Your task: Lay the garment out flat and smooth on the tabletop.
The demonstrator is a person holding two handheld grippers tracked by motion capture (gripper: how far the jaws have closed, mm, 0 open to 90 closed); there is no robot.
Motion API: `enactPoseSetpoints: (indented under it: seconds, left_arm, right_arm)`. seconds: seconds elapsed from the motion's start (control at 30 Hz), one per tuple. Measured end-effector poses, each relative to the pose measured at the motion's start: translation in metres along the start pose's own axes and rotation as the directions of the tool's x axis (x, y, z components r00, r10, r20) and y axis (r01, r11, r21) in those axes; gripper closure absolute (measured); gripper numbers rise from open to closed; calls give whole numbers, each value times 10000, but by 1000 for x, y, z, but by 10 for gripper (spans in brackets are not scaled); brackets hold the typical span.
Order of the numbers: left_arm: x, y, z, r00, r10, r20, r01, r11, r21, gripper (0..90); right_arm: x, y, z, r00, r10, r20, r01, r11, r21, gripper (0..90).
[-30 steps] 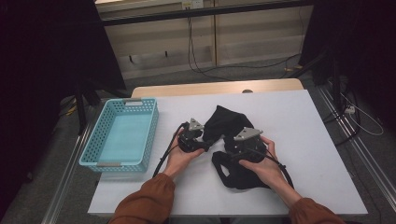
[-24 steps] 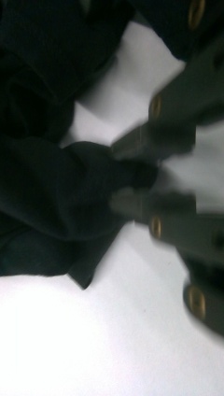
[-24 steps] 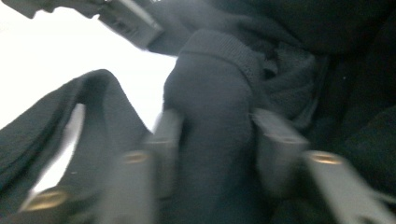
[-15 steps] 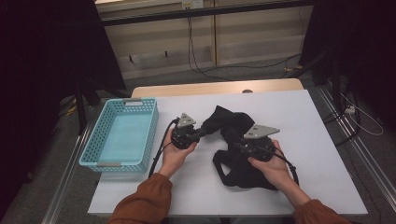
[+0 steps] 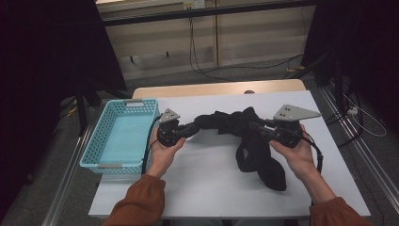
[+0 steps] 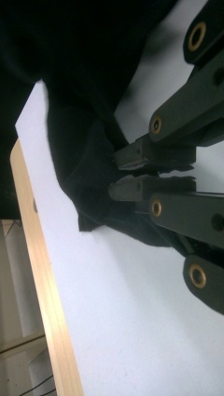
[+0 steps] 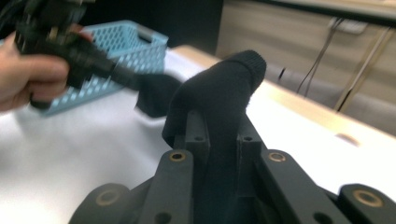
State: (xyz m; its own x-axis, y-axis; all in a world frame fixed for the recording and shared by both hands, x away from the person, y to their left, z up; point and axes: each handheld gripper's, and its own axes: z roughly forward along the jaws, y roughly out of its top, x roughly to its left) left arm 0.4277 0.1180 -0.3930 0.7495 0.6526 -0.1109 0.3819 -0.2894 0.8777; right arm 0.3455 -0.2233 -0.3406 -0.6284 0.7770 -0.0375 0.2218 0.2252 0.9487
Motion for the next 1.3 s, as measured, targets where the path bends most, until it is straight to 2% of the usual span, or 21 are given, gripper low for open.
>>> enactPoseSetpoints:
  seconds: [0.17, 0.23, 0.3, 0.37, 0.43, 0.57, 0.6, 0.63, 0.7, 0.77, 0.83, 0.87, 0.9, 0.97, 1.03, 1.13, 1.23, 1.3]
  left_arm:
    - [-16, 0, -13, 9978, 563, 357, -569, 9982, 175, 857]
    - [-21, -1, -19, 9959, 271, 869, -276, 9996, 49, 859]
    - [-28, -2, -24, 9927, 526, 1088, -535, 9986, 50, 859]
    - [-36, -1, -27, 9882, 496, 1448, -510, 9987, 63, 859]
    - [-43, 1, -31, 9850, 732, 1564, -747, 9972, 38, 859]
    - [-54, 4, -40, 9778, 833, 1922, -826, 9965, -112, 859]
    - [-54, 5, -41, 9787, 862, 1864, -854, 9963, -122, 858]
    - [-53, 4, -41, 9827, 907, 1613, -908, 9958, -67, 855]
    - [-47, 1, -37, 9906, 953, 980, -966, 9953, 84, 822]
    - [-43, -3, -33, 9937, 1051, 376, -1061, 9940, 265, 755]
    - [-41, -4, -32, 9950, 936, 340, -945, 9953, 236, 662]
    - [-42, -3, -33, 9951, 926, 360, -932, 9955, 180, 653]
    - [-43, -2, -32, 9943, 918, 546, -925, 9957, 106, 653]
    - [-47, 0, -26, 9902, 1079, 883, -1102, 9937, 210, 657]
    - [-51, -3, -12, 9864, 962, 1331, -1045, 9929, 564, 659]
    - [-53, -11, 13, 9859, 1000, 1340, -1159, 9864, 1169, 637]
    - [-55, -18, 34, 9830, 1125, 1449, -1343, 9795, 1502, 619]
    - [-53, -22, 45, 9837, 1157, 1373, -1403, 9726, 1854, 603]
  right_arm:
    - [-15, 13, -4, 9996, 59, 268, -54, 9998, -181, 817]
    - [-18, 15, -1, 9995, 107, 286, -101, 9997, -206, 817]
    - [-18, 19, 5, 9997, 105, 218, -100, 9997, -221, 817]
    - [-17, 27, 11, 9999, 47, 147, -42, 9995, -325, 816]
    - [-15, 37, 19, 10000, -55, 32, 57, 9992, -405, 817]
    - [-10, 59, 33, 9994, -248, -222, 231, 9970, -732, 817]
    - [-9, 62, 36, 9992, -237, -311, 210, 9962, -843, 817]
    - [-7, 64, 39, 9991, -264, -345, 233, 9959, -869, 817]
    - [-4, 61, 47, 9989, -298, -356, 270, 9968, -748, 817]
    - [-4, 52, 56, 9990, -232, -377, 213, 9985, -506, 817]
    - [-4, 39, 62, 9991, -133, -408, 123, 9997, -234, 816]
    - [-5, 33, 65, 9993, -69, -375, 66, 9999, -93, 816]
    - [-6, 27, 68, 9993, -11, -378, 12, 10000, 52, 816]
    - [-9, 17, 73, 9992, 113, -378, -104, 9996, 254, 814]
    - [-9, 11, 77, 9990, 194, -396, -178, 9991, 388, 807]
    - [-6, 5, 79, 9985, 103, -531, -69, 9979, 641, 769]
    - [-1, 0, 78, 9973, -28, -731, 100, 9950, 990, 658]
    - [2, -3, 76, 9975, -54, -710, 135, 9935, 1132, 541]
